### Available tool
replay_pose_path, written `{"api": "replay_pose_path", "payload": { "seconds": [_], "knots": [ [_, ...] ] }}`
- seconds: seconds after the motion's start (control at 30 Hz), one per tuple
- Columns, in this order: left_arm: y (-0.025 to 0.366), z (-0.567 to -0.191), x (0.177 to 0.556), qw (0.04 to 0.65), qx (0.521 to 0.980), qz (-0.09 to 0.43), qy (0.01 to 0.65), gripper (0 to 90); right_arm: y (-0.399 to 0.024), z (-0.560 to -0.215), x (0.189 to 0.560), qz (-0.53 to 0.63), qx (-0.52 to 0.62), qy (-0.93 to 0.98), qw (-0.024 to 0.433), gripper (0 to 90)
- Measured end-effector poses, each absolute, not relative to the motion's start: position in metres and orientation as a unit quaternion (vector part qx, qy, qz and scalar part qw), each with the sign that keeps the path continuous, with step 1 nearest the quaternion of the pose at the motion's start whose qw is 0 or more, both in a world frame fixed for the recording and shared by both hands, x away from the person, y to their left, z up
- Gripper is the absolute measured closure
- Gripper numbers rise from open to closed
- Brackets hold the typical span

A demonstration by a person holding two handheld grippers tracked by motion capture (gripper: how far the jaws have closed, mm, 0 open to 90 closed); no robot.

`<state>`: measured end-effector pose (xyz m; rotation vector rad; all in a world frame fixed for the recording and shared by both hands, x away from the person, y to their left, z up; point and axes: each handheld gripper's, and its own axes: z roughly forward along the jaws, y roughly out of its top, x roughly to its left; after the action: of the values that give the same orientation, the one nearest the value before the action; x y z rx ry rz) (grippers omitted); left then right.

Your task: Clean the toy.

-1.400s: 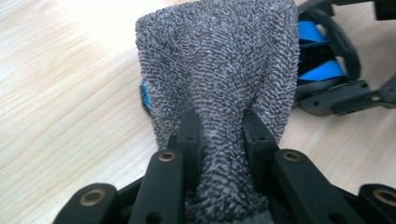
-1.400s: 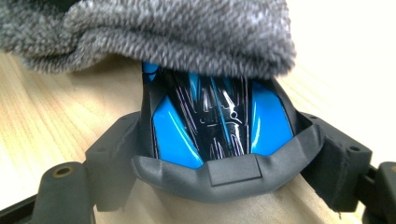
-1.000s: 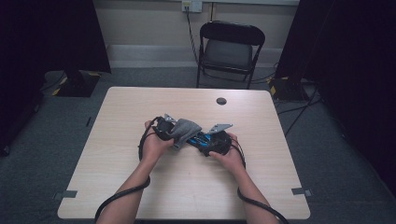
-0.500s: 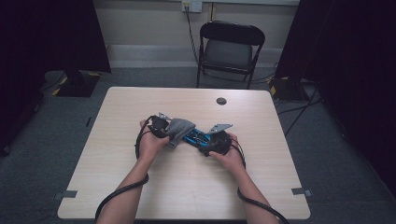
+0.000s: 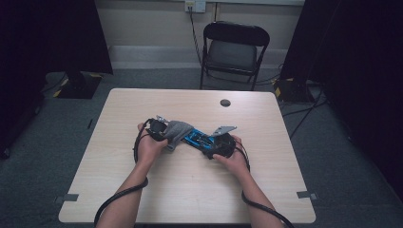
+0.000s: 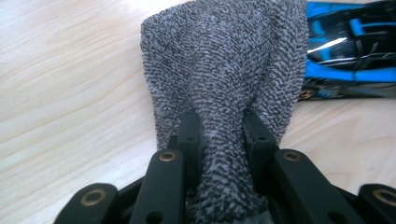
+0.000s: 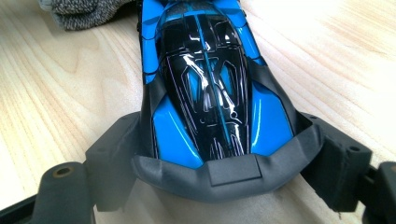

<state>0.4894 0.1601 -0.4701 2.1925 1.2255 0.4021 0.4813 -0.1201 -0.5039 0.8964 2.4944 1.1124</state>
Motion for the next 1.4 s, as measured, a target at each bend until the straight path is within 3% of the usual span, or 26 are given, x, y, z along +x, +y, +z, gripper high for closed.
{"api": "replay_pose_path", "payload": {
  "seconds": [0.6, 1.4],
  "knots": [
    [0.185, -0.456, 0.481, 0.329, 0.799, 0.155, 0.479, 73.5, -0.12, -0.504, 0.481, 0.384, 0.309, 0.86, 0.133, 20.4],
    [0.134, -0.432, 0.459, 0.369, 0.83, 0.145, 0.393, 73.4, -0.12, -0.504, 0.481, 0.384, 0.309, 0.86, 0.133, 20.4]
  ]
}}
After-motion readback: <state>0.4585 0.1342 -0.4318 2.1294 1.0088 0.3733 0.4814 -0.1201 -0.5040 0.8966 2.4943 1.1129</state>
